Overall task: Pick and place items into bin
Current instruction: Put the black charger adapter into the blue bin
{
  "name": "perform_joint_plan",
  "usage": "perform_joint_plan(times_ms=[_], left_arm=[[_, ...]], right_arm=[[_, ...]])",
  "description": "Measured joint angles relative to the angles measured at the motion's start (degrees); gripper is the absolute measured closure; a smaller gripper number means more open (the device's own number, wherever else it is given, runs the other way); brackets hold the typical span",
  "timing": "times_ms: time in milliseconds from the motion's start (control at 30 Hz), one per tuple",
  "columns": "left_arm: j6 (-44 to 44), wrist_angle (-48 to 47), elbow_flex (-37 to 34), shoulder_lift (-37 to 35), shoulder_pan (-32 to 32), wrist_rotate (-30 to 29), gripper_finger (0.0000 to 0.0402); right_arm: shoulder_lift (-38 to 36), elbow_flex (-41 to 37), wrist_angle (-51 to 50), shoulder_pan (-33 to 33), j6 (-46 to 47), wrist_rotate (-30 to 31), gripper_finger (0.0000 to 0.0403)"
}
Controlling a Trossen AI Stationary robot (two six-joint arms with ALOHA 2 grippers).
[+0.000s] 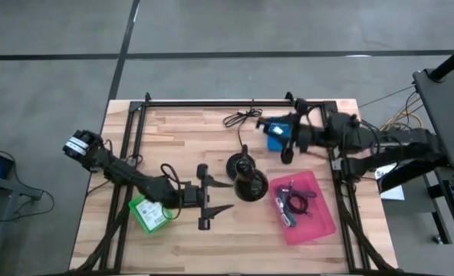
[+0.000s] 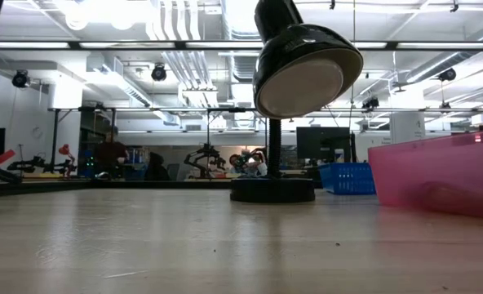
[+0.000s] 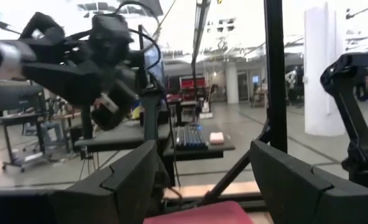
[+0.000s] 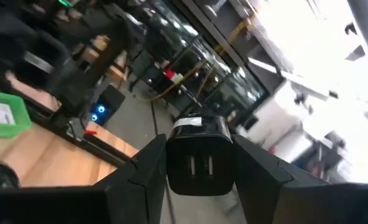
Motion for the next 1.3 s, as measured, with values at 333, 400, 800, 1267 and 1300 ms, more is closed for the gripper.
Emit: perform_joint_plan(times_ms=[333,400,800,1267,1300], left_arm=[[0.02,-0.65,0.0,-0.91,-1.86,-2.21,0.0159],[0.03,-0.63,0.0,-1.06,-1.86,-2.4,0.0159],[0.05,-1.69,0.0,-1.29,-1.84,-5.35,0.0159],[0.4,-2.1,0.0,-1.89,-1.84,-5.58,0.0159],[0.4,-2.1,0.0,-1.89,-1.84,-5.58,0.0159]], right_arm=[[-6.86,-16.27,7.96,-18.89,10.39,-7.7,0.0264],[-6.84,-18.97,9.65,-22.41,11.51,-7.66,0.0264],[-4.46,-26.72,7.61,-40.72,22.47,-23.69,0.0264],[0.25,-26.22,-8.83,-45.39,27.52,-27.06,0.0264],[0.72,-26.22,-9.18,-45.47,28.03,-27.04,0.0264]])
